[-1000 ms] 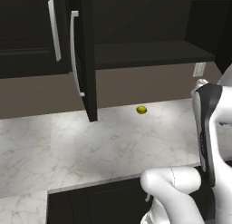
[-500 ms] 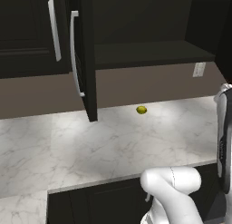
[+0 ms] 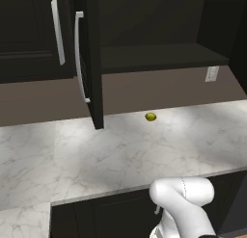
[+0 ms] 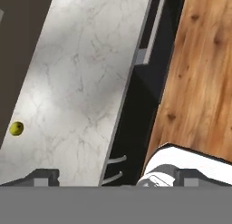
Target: Close all open cabinet doors.
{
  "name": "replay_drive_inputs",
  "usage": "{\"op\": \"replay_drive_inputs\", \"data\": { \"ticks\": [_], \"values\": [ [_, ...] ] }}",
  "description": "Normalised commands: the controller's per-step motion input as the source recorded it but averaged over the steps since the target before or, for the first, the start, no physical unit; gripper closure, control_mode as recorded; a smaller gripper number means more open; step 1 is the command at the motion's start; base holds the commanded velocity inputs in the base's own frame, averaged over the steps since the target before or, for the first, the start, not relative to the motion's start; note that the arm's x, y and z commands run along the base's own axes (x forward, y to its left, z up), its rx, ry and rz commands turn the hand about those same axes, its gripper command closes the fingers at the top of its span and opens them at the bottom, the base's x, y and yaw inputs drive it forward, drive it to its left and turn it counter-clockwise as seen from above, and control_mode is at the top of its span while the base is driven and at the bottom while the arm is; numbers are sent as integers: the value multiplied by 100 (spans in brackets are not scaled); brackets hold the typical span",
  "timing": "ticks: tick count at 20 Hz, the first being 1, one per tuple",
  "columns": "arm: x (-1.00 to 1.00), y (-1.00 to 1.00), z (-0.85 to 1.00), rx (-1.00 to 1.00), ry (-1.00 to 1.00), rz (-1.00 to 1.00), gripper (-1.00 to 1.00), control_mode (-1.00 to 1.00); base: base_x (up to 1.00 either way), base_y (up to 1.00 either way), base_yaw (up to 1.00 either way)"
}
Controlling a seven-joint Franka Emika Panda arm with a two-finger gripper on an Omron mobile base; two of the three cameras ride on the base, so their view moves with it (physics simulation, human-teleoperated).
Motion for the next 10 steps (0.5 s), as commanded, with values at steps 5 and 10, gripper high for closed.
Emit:
{"op": "replay_drive_inputs", "data": {
  "ticks": [5,10],
  "values": [
    [-18,-41,3,12,-7,-19,-100,-100,0,0,0],
    [-3,-42,0,8,-5,-10,-100,-100,0,0,0]
  ]
}}
